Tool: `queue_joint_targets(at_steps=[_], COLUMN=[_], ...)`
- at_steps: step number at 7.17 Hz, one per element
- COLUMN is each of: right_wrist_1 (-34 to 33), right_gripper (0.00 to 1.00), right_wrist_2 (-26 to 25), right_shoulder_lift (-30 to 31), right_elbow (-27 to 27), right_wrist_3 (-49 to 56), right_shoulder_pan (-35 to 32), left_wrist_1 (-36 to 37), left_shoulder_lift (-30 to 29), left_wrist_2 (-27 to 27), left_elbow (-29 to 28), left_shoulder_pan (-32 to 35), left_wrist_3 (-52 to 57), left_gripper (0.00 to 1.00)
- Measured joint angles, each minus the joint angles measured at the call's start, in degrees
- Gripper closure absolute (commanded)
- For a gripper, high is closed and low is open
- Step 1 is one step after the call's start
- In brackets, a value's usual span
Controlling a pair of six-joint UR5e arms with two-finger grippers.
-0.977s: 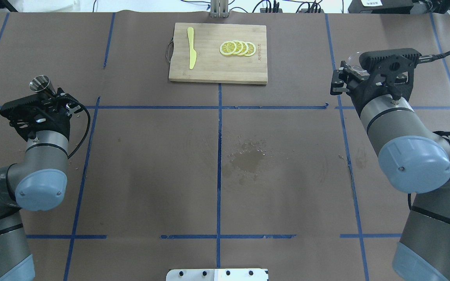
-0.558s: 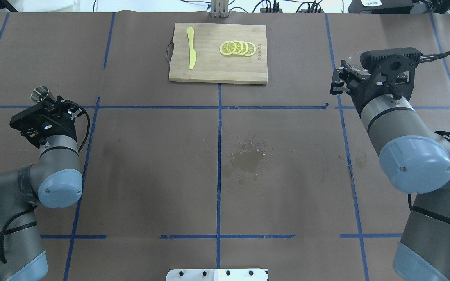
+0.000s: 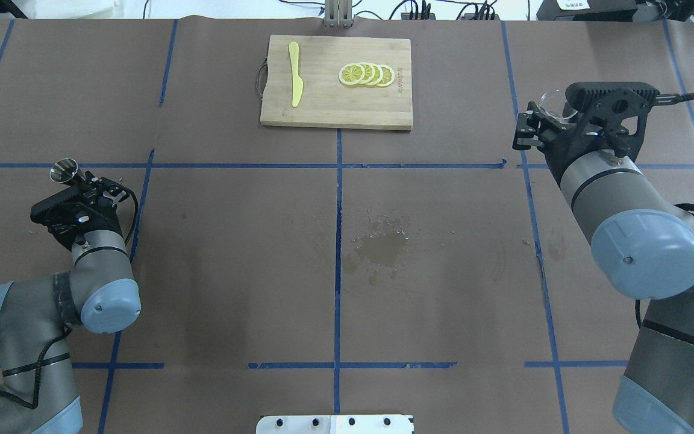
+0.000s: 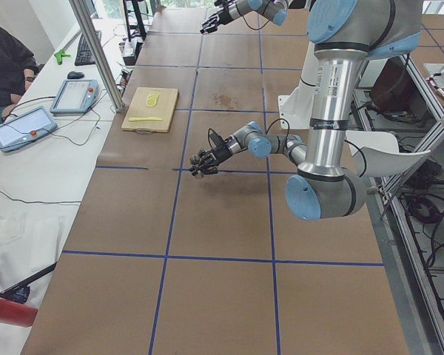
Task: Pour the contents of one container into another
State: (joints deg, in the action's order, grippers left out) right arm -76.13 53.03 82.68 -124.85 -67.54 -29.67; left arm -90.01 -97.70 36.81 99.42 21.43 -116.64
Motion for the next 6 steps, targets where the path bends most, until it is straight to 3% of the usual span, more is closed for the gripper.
queue_joint_targets(at_steps=[6], right_wrist_1=[-0.07], right_gripper=[1.00], right_wrist_2=[0.85], right_shoulder_lift=[1.28], right_elbow=[-0.04], right_wrist_3=[-1.72], right_shoulder_pan=[-0.07], left_wrist_1=[4.37], left_shoulder_lift=[-1.74], left_wrist_2=[0.01], left_elbow=[-0.83], left_shoulder_pan=[-1.99], left_wrist_3=[-0.81], left_gripper=[1.00])
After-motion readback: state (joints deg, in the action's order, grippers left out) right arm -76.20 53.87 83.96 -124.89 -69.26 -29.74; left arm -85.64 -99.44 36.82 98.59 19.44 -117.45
